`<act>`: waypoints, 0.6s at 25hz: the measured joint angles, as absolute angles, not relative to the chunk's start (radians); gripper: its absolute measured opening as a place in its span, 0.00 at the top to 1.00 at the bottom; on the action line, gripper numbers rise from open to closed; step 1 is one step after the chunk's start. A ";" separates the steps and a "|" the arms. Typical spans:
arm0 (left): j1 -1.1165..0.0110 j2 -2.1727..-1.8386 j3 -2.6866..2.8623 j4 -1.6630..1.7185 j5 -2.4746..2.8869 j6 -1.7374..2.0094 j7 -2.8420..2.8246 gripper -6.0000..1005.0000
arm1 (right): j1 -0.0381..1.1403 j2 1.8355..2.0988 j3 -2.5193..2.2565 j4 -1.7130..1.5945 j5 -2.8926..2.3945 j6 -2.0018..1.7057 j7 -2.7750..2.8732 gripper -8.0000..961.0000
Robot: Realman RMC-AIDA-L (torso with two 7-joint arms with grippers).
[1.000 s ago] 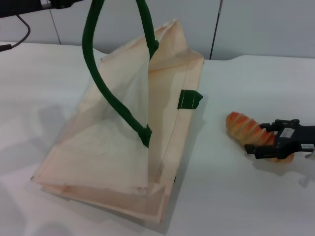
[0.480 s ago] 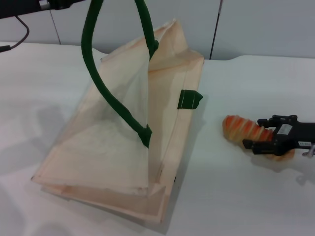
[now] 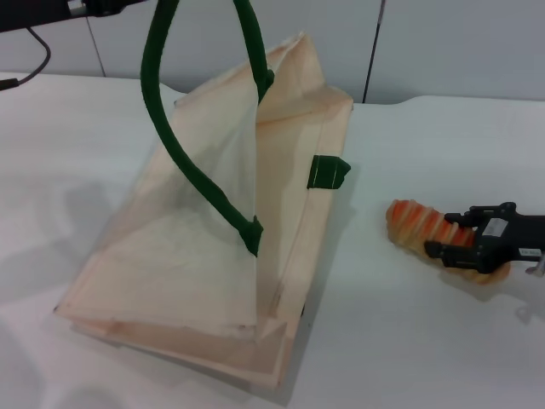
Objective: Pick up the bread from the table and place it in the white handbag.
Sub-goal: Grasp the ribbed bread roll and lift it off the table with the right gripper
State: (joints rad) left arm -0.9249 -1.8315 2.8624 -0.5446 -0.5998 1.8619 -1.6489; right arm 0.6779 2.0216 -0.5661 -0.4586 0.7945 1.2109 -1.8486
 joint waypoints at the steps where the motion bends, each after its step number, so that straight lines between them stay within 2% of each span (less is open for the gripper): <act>1: -0.925 -1.831 2.862 -0.545 -0.600 1.862 -1.649 0.88 | 0.678 2.021 -0.566 -0.459 0.795 1.212 -1.849 0.30; 2: -0.925 -1.831 2.862 -0.545 -0.600 1.862 -1.648 0.88 | 0.679 2.021 -0.566 -0.459 0.794 1.214 -1.849 0.34; 15: -0.925 -1.830 2.862 -0.545 -0.600 1.867 -1.647 0.88 | 0.679 2.019 -0.557 -0.466 0.800 1.252 -1.906 0.46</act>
State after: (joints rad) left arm -0.9248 -1.8299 2.8624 -0.5446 -0.5998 1.8672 -1.6474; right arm 0.6792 2.0186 -0.5575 -0.4664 0.8004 1.2518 -1.9056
